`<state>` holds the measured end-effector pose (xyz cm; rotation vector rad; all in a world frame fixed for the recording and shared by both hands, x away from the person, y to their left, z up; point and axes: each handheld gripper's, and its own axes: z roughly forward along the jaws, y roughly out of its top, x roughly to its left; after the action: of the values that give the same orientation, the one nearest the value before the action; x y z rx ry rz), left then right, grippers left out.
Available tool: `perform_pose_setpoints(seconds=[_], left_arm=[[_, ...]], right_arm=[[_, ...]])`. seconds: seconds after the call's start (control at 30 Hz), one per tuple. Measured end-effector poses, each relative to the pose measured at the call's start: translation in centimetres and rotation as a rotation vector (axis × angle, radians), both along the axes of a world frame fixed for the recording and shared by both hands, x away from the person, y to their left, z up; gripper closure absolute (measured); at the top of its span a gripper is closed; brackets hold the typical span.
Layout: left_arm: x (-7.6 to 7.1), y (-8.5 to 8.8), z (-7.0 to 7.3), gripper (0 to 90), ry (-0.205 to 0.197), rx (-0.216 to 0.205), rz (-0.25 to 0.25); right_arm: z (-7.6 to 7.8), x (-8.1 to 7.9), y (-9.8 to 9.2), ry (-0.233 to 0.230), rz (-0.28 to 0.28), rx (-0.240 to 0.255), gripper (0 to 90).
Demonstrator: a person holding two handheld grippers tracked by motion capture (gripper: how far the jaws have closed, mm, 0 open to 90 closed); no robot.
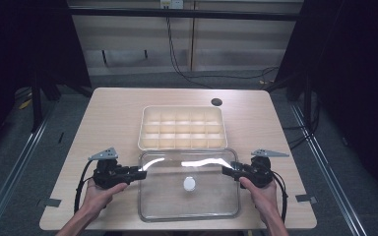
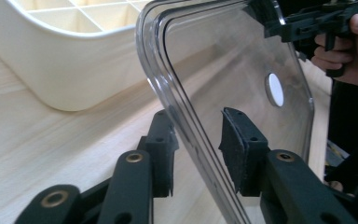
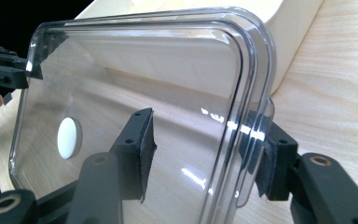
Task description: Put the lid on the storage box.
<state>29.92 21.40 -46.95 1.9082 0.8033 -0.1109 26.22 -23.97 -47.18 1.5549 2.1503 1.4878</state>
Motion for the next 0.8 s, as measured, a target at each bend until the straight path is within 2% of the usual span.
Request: perform_pose_setpoints(seconds=[0.17, 0.3, 0.4, 0.47, 0.5, 0.53, 0.63, 0.8], left_arm=[[-0.3, 0.1, 0.7, 64.8, -0.022, -0.031, -0.009], [-0.5, 0.1, 1.0, 65.9, -0.045, -0.040, -0.004], [-0.5, -0.3, 1.0, 65.7, -0.046, -0.036, 0.015], [-0.5, -0.3, 1.1, 65.3, -0.054, -0.028, 0.010], [-0.5, -0.2, 1.2, 65.4, -0.061, -0.036, 0.019], [-0.5, -0.2, 1.2, 65.6, -0.061, -0.036, 0.019], [-0.7, 0.0, 1.7, 65.7, -0.079, -0.024, 0.032], [-0.8, 0.5, 2.6, 66.4, -0.102, -0.020, 0.045]], right_arm=[[0.6, -0.2, 0.2, -0.040, 0.014, 0.000, 46.6], [0.8, -0.3, 0.2, -0.060, 0.015, 0.007, 46.2], [1.1, -0.5, 0.5, -0.098, -0.006, -0.034, 42.6], [1.2, -0.5, 0.5, -0.110, -0.018, -0.042, 44.1], [1.3, -0.6, 0.2, -0.109, -0.018, -0.008, 48.9], [1.3, -0.6, 0.2, -0.109, -0.018, -0.008, 48.9], [1.6, -0.7, 0.0, -0.104, -0.009, 0.047, 54.3], [2.0, -0.9, 0.0, -0.104, 0.008, 0.089, 58.8]])
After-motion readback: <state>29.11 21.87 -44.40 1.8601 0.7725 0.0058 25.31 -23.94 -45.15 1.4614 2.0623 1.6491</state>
